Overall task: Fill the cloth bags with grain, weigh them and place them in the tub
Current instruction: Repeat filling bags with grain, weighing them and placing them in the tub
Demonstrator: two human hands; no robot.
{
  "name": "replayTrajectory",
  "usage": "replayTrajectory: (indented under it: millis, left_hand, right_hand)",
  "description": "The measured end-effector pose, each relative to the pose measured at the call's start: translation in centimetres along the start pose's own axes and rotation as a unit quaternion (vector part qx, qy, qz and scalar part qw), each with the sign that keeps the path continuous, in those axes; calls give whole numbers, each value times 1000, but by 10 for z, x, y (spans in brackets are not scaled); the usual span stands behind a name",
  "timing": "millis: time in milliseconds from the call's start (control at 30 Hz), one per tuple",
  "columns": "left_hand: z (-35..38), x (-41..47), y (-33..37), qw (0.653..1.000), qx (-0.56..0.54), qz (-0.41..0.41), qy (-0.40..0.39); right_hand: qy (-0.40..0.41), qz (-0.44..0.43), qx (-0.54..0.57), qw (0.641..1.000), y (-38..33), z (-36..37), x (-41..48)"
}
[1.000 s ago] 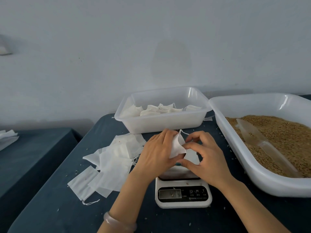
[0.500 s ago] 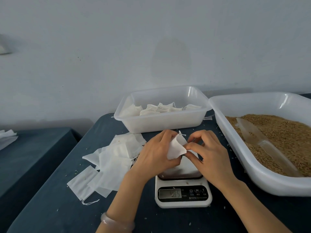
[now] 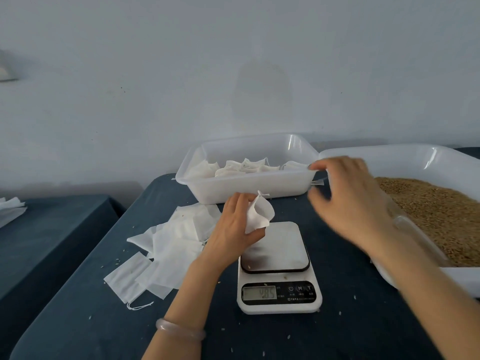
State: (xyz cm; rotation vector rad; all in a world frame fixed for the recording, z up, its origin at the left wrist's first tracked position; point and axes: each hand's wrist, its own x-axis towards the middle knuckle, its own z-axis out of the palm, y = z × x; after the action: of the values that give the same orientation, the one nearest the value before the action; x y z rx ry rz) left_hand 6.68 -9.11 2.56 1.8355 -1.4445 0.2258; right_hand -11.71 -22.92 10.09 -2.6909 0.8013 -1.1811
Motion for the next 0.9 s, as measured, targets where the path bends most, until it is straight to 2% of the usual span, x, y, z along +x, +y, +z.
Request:
replayTrajectory:
  millis: [67,167,267,333,400,500,600,767,900]
  left_hand:
    - [1,-1,-2,1000,0,-7,-5]
    - [4,-1,-4,1000,11,-12,-8]
    - [5,-1,-4,1000,17,-15,-4]
    - [5,-1,-5,1000,23,-16,-1]
    - [6,-1,-6,999,29,-16,-2]
    - [6,-2,-8,999,32,-21,-2]
    - [6,-2,-9,999,33,-24,0]
    - [8,-3,-9,999,44,-21,-3]
    - [7,-4,-9,999,44,-22,-8]
  right_hand:
    - [-103,83,-62,989,32,-18,25]
    - [-288,232,-164,914,82,-31,50]
    - [-426,246,-262,830,111,-26,46]
    - [-469,256,-268,802,121,-19,37]
    - [-473,259,-270,798,127,-16,31]
    - [-446,263,-261,815,133,-13,31]
    - [-422,295,-199,834,136,-13,32]
    - [-426,347,-122,826,134,-7,34]
    - [-353,306,-114,877,126,-3,43]
